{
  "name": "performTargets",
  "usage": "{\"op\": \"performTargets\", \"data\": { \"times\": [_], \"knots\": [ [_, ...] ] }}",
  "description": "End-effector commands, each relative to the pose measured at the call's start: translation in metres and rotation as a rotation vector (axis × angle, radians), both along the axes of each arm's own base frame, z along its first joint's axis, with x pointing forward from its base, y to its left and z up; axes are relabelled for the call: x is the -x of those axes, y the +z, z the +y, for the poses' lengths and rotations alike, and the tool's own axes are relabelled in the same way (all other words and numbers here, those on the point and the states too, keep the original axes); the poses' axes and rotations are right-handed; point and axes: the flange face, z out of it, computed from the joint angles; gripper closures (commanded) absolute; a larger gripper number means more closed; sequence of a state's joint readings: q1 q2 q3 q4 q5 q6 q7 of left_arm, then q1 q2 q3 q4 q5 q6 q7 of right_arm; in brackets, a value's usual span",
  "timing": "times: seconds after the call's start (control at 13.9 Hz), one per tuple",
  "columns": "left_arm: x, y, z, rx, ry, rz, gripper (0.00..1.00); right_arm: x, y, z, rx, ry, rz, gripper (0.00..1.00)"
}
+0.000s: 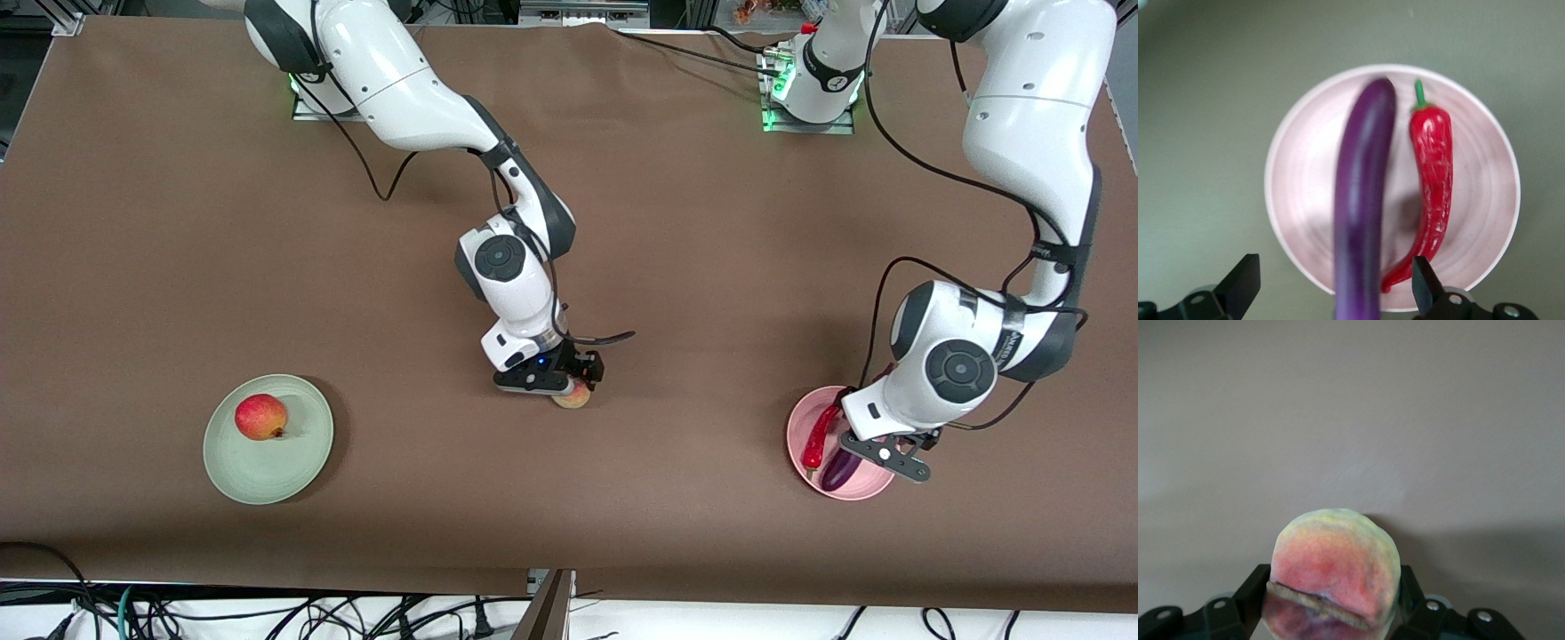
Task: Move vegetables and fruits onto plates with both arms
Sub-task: 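Carry the peach to the green plate while the left gripper withdraws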
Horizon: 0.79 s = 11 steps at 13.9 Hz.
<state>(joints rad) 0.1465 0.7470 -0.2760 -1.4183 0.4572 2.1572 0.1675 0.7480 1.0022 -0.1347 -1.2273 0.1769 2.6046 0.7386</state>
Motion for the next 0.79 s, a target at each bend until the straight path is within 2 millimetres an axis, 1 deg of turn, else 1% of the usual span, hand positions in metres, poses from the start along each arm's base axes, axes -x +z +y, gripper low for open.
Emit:
{"op": "performTargets", "data": {
  "times": [0.0, 0.14, 0.22, 0.29, 0.36, 0.43, 0.5, 0.58, 0.65, 0.72],
  "knots": [
    [0.011, 0.083, 0.005, 0.051, 0.073, -0.015, 0.0, -0.025, 0.049, -0.032, 0.089, 0.052, 0.024, 0.77],
    [0.023, 0.129, 0.018, 0.136, 0.159, 0.003, 0.0, -0.059, 0.081, -0.095, 0.13, 0.118, 0.063, 0.77],
    [0.028, 0.149, 0.026, 0.161, 0.19, 0.006, 0.0, -0.072, 0.092, -0.125, 0.146, 0.141, 0.075, 0.77],
    [0.034, 0.169, 0.033, 0.193, 0.216, -0.001, 0.0, -0.081, 0.098, -0.153, 0.169, 0.176, 0.102, 0.77],
    [0.041, 0.193, 0.035, 0.22, 0.235, -0.006, 0.0, -0.093, 0.099, -0.187, 0.194, 0.221, 0.121, 0.77],
    [0.053, 0.219, 0.035, 0.217, 0.242, -0.002, 0.0, -0.104, 0.099, -0.222, 0.214, 0.274, 0.128, 0.77],
    [0.063, 0.238, 0.034, 0.204, 0.243, 0.006, 0.0, -0.114, 0.099, -0.264, 0.232, 0.318, 0.139, 0.77],
    [0.072, 0.252, 0.036, 0.194, 0.249, 0.016, 0.0, -0.121, 0.097, -0.298, 0.234, 0.351, 0.145, 0.77],
    [0.079, 0.262, 0.036, 0.187, 0.253, 0.03, 0.0, -0.125, 0.096, -0.318, 0.225, 0.385, 0.147, 0.77],
    [0.087, 0.267, 0.037, 0.179, 0.258, 0.064, 0.0, -0.127, 0.092, -0.334, 0.231, 0.419, 0.149, 0.77]
  ]
}}
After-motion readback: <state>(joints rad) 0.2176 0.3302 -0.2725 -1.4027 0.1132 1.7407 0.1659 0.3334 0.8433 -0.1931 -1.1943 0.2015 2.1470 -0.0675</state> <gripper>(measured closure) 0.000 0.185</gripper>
